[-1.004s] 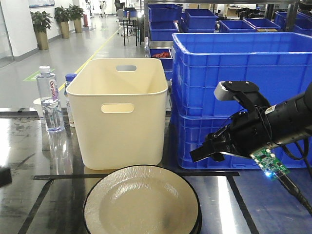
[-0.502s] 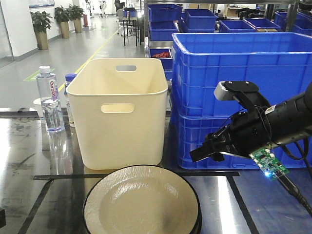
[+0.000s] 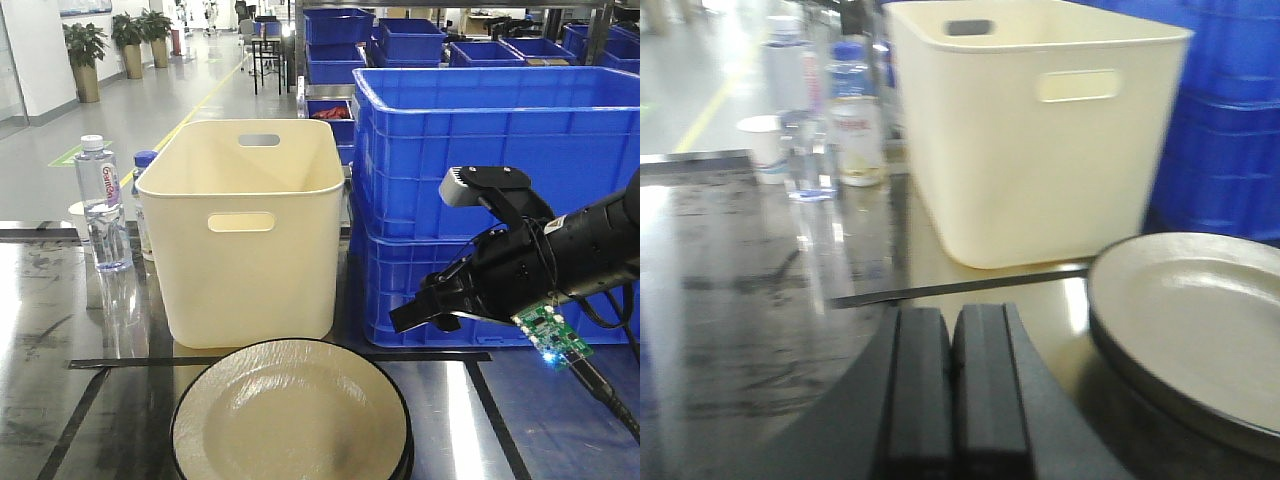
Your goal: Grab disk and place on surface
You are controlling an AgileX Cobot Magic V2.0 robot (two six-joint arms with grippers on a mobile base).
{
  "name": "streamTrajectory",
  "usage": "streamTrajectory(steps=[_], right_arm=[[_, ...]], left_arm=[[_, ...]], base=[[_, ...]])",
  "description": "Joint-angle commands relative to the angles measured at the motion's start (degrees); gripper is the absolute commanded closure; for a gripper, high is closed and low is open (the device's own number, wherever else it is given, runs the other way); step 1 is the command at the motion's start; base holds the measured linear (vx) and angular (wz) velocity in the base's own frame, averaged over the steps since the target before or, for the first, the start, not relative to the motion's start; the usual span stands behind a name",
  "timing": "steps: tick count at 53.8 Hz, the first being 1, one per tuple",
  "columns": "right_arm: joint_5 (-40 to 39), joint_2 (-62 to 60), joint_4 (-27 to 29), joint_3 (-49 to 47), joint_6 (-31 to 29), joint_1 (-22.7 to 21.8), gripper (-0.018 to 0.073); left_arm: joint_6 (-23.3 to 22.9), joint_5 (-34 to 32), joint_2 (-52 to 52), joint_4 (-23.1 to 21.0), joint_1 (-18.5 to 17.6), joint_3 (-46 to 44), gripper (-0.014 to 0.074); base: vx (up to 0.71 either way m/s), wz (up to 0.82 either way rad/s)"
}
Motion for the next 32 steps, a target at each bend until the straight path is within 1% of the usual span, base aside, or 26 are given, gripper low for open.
streamTrajectory(steps=[1, 3, 9, 15, 18, 19, 21, 24, 32], right_arm=[[-2.6, -2.4, 1.6, -2.0, -0.2, -0.2, -0.0023], [-2.6, -2.4, 1.6, -2.0, -0.2, -0.2, -0.0023], [-2.6, -2.4, 1.6, -2.0, -0.2, -0.2, -0.0023], [-2.6, -2.4, 1.6, -2.0, -0.2, -0.2, -0.0023], [-2.6, -2.4, 1.6, -2.0, -0.2, -0.2, -0.0023], [-2.6, -2.4, 1.6, -2.0, -0.2, -0.2, -0.0023], [-2.6, -2.4, 1.6, -2.0, -0.2, -0.2, -0.0023], [-2.6, -2.4, 1.5, -2.0, -0.2, -0.2, -0.0023], [-2.6, -2.4, 1.8, -2.0, -0.2, -0.2, -0.0023]], left_arm=[[-7.5, -11.2, -4.5, 6.7, 0.1, 5.1, 0.0595], [-8.3, -15.5, -7.0, 7.9, 0.1, 9.2, 0.0595], [-7.7, -25.4, -13.6, 9.2, 0.2, 19.7, 0.0595], [-7.7, -29.5, -19.8, 9.2, 0.2, 29.5, 0.0595], [-8.2, -30.3, -22.8, 9.2, 0.2, 32.9, 0.0595], [-8.4, -29.2, -23.7, 9.2, 0.2, 33.1, 0.0595], [-8.3, -24.5, -25.0, 10.1, 0.2, 32.5, 0.0595], [-8.3, -22.8, -24.2, 11.3, 0.4, 32.1, 0.0595], [-8.3, -22.8, -24.5, 11.7, 0.9, 32.5, 0.0595]], base=[[0.0, 0.0], [0.0, 0.0], [0.0, 0.0], [0.0, 0.0], [0.0, 0.0], [0.0, 0.0], [0.0, 0.0], [0.0, 0.0], [0.0, 0.01]])
